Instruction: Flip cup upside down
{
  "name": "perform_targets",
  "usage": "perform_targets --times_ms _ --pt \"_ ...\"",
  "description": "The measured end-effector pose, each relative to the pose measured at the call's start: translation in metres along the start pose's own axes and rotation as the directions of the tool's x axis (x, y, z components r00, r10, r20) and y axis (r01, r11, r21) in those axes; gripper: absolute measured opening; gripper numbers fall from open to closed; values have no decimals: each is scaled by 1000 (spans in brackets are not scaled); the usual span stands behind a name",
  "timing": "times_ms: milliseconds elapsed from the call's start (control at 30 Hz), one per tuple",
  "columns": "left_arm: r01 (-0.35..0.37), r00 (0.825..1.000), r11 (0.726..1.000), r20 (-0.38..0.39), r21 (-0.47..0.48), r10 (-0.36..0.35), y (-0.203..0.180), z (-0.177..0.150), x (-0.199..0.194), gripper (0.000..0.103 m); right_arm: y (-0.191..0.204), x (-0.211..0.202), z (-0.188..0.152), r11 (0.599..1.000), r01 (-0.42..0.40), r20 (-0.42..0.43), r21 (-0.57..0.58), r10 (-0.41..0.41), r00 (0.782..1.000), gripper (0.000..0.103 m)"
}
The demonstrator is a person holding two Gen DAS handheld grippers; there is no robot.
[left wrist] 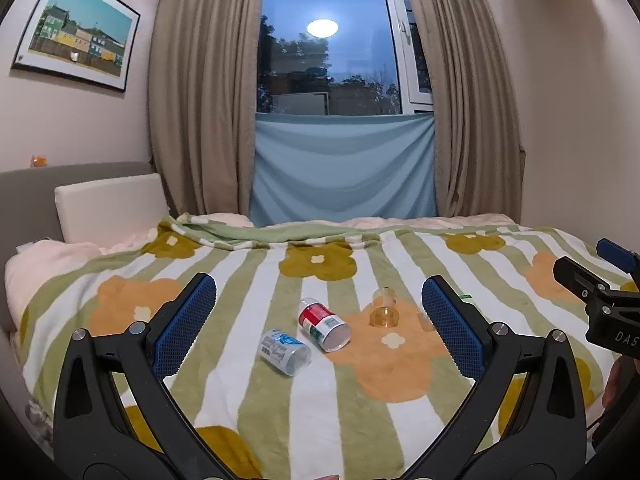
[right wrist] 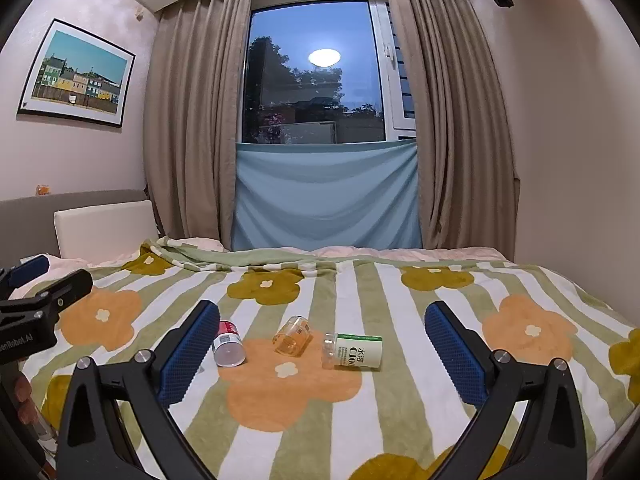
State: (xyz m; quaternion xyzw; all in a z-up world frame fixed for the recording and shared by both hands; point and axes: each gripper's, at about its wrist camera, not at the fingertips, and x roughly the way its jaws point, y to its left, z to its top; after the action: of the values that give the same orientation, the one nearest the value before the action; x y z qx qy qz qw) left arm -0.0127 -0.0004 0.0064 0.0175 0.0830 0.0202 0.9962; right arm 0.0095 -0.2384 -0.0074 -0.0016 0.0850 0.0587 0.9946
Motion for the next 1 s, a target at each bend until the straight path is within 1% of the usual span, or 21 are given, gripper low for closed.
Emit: perform_targets --times_ms 267,1000 --pt "-16 1000 1000 -4 -5 16 5 -1 0 103 4 -2 -3 1000 -4 -1 -4 4 1000 103" --pt "-12 1000 1000 -10 -15 12 9 2 0 103 8 -4 -4 1000 -2 0 -5 2 1000 103"
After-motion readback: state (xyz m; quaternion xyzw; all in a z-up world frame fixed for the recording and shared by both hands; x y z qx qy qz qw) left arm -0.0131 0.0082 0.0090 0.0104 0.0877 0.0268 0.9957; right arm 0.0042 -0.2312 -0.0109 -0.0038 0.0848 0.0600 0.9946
